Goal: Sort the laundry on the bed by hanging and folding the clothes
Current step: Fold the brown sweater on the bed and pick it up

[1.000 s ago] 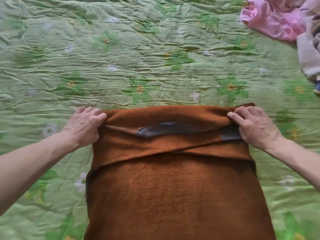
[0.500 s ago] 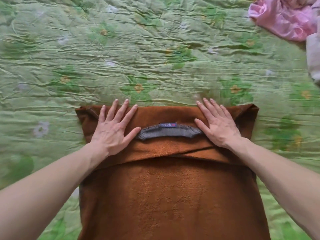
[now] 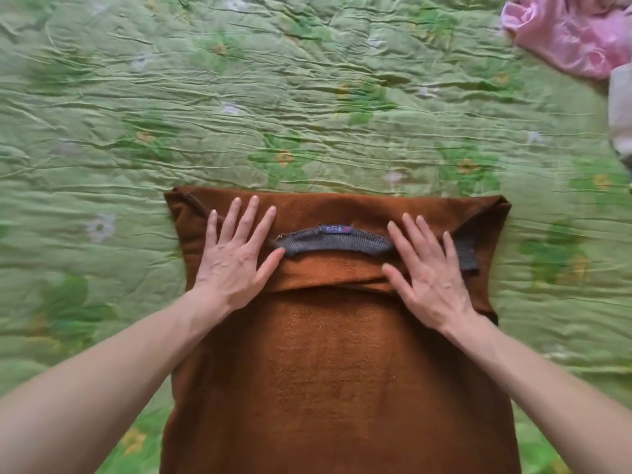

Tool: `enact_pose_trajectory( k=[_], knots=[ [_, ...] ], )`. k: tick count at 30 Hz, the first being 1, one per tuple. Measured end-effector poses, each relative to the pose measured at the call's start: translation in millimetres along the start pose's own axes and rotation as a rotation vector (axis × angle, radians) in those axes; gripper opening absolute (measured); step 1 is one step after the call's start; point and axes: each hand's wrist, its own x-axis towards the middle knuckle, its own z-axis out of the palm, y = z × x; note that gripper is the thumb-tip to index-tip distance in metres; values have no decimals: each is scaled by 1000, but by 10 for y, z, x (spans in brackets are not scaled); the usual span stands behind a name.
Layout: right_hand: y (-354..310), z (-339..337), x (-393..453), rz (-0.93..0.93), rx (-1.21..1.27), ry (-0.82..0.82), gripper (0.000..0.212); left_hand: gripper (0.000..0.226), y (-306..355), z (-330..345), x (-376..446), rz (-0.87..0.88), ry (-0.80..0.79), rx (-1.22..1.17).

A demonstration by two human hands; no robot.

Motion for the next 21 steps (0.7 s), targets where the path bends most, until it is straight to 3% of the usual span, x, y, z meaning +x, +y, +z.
enact_pose_trajectory(
  k=[4, 7, 12, 16, 21],
  knots=[
    [-265, 129, -1135, -100, -40, -77, 68, 71, 218, 107, -799, 116, -27, 31],
    [-320, 159, -1707, -78, -46, -170, 67, 68, 368, 165, -1302, 50, -73, 18],
    [-406, 75, -1797, -53, -11, -164, 65, 67, 670, 190, -1907, -30, -77, -38],
    [-645, 152, -2154, -212, -18, -170, 69, 66, 701, 252, -2498, 89, -92, -30],
    [-775, 236, -2431, -198, -102, -232, 78, 71, 555, 346, -3135, 229, -112, -12]
  ],
)
